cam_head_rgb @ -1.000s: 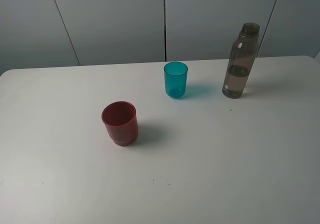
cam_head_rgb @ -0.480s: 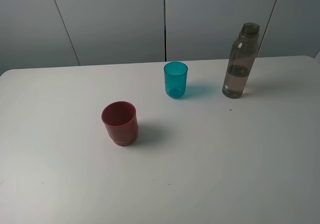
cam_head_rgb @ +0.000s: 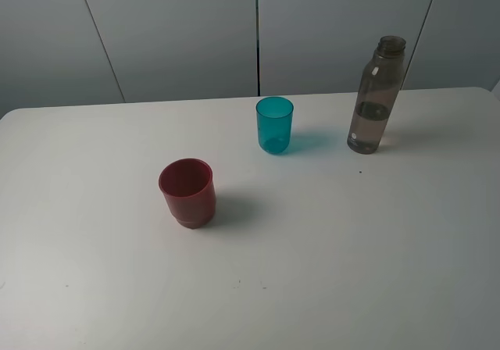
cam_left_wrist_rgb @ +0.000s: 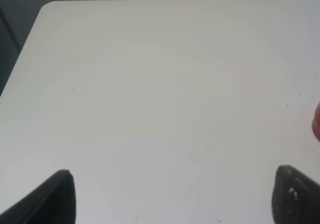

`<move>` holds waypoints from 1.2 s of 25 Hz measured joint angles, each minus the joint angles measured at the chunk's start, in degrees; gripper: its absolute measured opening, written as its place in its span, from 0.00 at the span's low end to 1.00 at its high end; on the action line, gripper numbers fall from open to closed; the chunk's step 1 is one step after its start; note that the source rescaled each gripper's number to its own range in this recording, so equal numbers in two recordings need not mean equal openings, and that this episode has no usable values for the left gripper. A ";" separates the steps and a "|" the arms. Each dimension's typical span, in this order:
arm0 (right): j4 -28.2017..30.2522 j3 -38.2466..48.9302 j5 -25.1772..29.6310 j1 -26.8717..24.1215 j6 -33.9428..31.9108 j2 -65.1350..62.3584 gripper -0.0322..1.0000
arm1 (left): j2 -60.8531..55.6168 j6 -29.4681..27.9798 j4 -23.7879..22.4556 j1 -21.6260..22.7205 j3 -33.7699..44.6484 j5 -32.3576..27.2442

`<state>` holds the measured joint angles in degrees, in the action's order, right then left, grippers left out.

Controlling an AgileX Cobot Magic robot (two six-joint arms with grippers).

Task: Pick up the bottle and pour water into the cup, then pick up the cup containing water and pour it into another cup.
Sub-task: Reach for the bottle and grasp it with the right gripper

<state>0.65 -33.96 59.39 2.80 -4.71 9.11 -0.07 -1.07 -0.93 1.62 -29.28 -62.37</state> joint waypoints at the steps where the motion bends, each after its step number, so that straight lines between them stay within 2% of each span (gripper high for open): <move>1: 0.00 -1.66 -1.36 0.00 0.00 3.33 1.00 | 0.00 0.00 0.00 0.00 0.00 0.00; 6: -0.15 -6.40 -12.09 0.00 -0.09 18.77 1.00 | 0.00 0.00 0.00 0.00 0.00 0.00; 10: -1.02 -5.18 -24.51 0.00 -0.47 28.11 1.00 | 0.00 0.00 0.00 0.00 0.00 0.00; 12: -1.08 -4.12 -28.90 0.26 -0.59 32.12 1.00 | 0.00 0.00 0.00 0.00 0.00 0.00; 16: 0.08 -0.15 -36.39 5.54 -0.70 40.70 1.00 | 0.00 0.00 0.00 0.00 0.00 0.00; 19: 0.08 3.63 -48.12 9.86 -0.70 48.34 1.00 | 0.00 0.00 0.00 0.00 0.00 0.00; 23: -0.04 5.76 -60.46 11.18 -0.70 59.07 1.00 | 0.00 0.00 0.00 0.00 0.00 0.00; 30: -0.28 5.84 -70.85 11.39 -0.70 74.54 1.00 | 0.00 0.00 0.00 0.00 0.00 0.00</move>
<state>0.37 -28.12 -11.46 14.19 -5.42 83.65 -0.07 -1.07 -0.93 1.62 -29.28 -62.37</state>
